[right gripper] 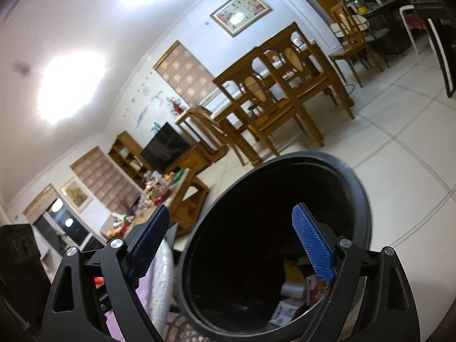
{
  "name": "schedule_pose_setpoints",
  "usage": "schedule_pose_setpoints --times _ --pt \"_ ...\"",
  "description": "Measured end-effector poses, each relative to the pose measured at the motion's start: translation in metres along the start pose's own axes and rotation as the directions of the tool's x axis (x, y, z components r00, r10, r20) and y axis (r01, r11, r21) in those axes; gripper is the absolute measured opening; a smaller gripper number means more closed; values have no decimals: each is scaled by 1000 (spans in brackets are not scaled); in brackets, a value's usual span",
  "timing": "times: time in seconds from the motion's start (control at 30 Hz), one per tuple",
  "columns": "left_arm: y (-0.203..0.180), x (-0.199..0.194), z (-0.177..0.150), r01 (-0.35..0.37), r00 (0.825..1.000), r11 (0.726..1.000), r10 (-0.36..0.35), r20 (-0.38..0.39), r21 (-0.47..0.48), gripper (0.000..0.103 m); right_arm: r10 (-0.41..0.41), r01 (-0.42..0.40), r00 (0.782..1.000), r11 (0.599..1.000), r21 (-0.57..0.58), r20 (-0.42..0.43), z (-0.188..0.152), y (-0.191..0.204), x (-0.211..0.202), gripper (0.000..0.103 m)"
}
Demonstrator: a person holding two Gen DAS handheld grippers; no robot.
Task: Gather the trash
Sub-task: 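Move both open tools back toward the purple table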
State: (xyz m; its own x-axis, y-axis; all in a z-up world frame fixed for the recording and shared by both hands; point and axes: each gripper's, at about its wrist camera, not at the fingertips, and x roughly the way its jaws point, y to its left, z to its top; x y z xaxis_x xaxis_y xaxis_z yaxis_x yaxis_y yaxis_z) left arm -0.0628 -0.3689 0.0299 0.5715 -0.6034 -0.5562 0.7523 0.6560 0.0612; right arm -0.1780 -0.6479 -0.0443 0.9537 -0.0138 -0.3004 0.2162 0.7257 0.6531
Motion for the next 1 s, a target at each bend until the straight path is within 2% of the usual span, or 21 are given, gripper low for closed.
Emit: schedule_pose_setpoints --times 0.27,0.53,0.77,1.0 --pt "17 -34 -11 -48 998 999 47 36 13 98 47 -50 997 998 -39 -61 -13 33 5 89" --pt "64 -55 -29 -106 993 993 107 44 -43 98 57 -76 987 989 -130 -148 -36 80 21 89" --pt "126 -63 -55 -154 988 978 155 -7 -144 98 55 -112 968 968 -225 -246 -75 133 42 89" --pt "212 -72 -91 -226 973 937 205 -105 -266 98 81 -173 943 948 -268 -323 -104 179 65 89"
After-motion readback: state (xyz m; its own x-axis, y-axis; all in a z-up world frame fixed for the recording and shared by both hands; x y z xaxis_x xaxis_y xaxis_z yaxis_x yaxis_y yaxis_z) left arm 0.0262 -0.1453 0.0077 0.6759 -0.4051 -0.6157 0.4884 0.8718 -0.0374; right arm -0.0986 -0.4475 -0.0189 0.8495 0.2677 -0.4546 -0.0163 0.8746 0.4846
